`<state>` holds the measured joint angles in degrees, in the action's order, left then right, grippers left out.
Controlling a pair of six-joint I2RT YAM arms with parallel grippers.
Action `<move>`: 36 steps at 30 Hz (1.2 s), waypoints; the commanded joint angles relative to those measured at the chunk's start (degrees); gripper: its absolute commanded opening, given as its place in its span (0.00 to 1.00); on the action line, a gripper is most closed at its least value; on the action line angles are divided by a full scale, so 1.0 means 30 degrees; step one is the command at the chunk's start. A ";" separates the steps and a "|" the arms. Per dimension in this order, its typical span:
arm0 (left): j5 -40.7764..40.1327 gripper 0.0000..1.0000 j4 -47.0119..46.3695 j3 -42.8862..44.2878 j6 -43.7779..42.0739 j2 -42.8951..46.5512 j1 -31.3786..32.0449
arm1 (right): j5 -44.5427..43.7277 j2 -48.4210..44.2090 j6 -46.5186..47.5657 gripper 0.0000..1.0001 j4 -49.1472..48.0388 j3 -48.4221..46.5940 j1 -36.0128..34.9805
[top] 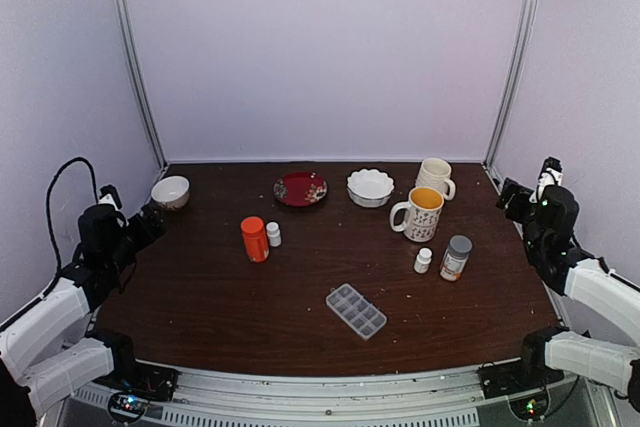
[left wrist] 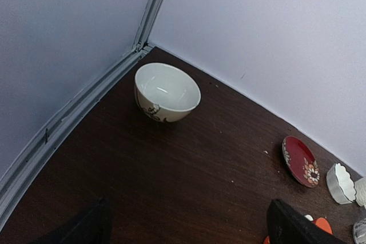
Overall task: Sort the pills into containers
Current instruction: Move the pill bottle to the center of the board.
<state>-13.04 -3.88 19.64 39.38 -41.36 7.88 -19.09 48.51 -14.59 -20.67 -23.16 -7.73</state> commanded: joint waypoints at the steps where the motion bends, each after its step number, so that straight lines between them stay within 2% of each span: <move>1: 0.1228 0.97 -0.0499 0.0174 -0.0049 0.0306 -0.0019 | 0.0636 -0.0106 -0.1320 1.00 0.1560 -0.0587 0.0027; 4: 0.3460 0.98 -0.0714 0.0133 -0.1674 0.0568 -0.0019 | 0.1053 -0.0141 -0.2754 1.00 0.3329 -0.1451 0.0027; 7: 0.5030 0.98 -0.0845 0.0031 -0.1978 0.0424 -0.0019 | 0.1920 0.0183 -0.3033 1.00 0.5527 -0.2632 -0.0258; 12: 0.7557 0.97 -0.0238 0.1538 -0.2405 -0.1109 0.0264 | 0.2936 0.0047 -0.1828 1.00 0.7710 -0.3827 -0.2302; 17: 0.7269 0.98 0.1152 0.3686 -0.3095 -0.2275 0.1620 | 0.2849 0.0794 -0.0393 1.00 1.0263 -0.5874 -0.5423; 21: 0.7293 0.98 0.2394 0.4761 -0.3885 -0.2749 0.2651 | 0.4456 0.1996 0.0362 1.00 1.1559 -0.7116 -0.7693; 26: 0.6338 0.97 0.3987 0.5674 -0.4976 -0.3692 0.4687 | 0.6077 0.3913 -0.0922 1.00 1.2580 -0.8162 -1.0362; 29: 0.5790 0.98 0.4300 0.5438 -0.5295 -0.4002 0.5754 | 0.5534 0.4996 -0.1407 1.00 1.2580 -0.8369 -1.2662; 36: 0.6326 0.97 0.3601 0.4017 -0.4836 -0.4897 0.6655 | 0.4541 0.8375 -0.2015 1.00 1.3129 -0.9053 -1.6897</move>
<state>5.78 8.27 33.69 25.36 -54.37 26.55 -4.05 70.17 -18.50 16.69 -48.47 -53.41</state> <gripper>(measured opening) 0.973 0.997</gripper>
